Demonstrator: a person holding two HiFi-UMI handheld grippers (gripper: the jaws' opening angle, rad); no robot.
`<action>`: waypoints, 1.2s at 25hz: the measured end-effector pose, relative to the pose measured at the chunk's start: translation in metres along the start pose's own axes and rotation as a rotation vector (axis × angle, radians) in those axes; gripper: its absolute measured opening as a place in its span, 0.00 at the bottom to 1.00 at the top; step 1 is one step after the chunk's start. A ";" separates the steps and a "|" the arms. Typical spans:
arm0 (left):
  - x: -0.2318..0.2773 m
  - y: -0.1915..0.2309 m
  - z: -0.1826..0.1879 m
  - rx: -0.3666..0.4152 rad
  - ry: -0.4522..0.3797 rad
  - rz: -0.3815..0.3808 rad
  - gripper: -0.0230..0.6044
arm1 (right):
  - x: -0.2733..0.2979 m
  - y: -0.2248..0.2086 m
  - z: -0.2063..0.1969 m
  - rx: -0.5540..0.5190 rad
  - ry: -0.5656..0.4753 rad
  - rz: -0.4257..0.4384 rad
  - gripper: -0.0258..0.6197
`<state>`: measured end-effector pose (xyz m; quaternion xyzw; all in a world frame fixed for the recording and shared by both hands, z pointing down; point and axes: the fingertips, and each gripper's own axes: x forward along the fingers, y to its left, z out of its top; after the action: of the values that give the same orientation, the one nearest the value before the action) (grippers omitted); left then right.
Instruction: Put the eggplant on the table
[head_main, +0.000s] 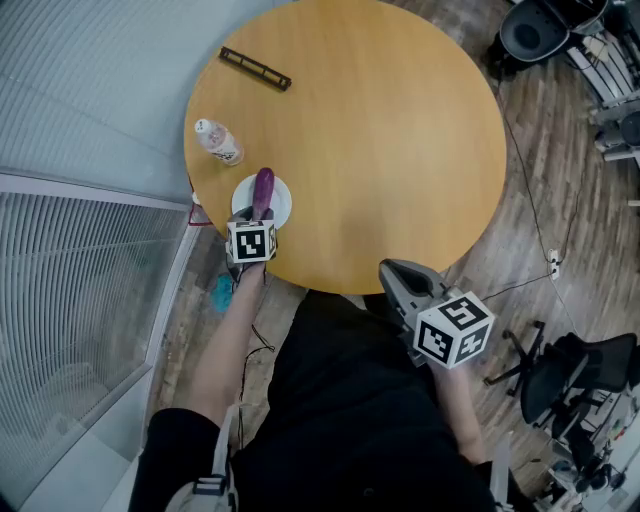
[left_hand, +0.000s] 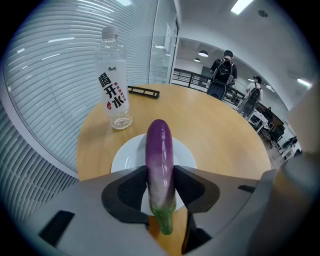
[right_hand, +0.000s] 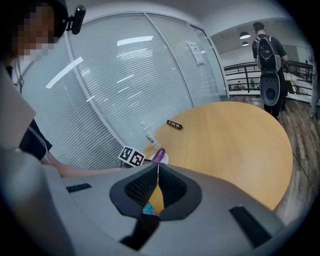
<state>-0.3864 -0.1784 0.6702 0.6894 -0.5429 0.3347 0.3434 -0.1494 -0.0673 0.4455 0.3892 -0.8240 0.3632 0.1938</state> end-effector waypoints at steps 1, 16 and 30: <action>0.000 0.000 0.000 0.004 -0.001 -0.001 0.32 | 0.000 0.000 0.000 0.001 0.000 0.000 0.07; -0.001 0.004 -0.002 -0.003 0.013 0.013 0.34 | 0.002 -0.003 0.003 0.006 -0.002 0.008 0.07; -0.002 0.002 -0.005 0.003 0.025 0.017 0.34 | 0.001 -0.006 0.002 0.015 -0.006 0.015 0.07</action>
<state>-0.3892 -0.1734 0.6712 0.6809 -0.5439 0.3470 0.3465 -0.1453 -0.0720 0.4470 0.3855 -0.8248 0.3696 0.1858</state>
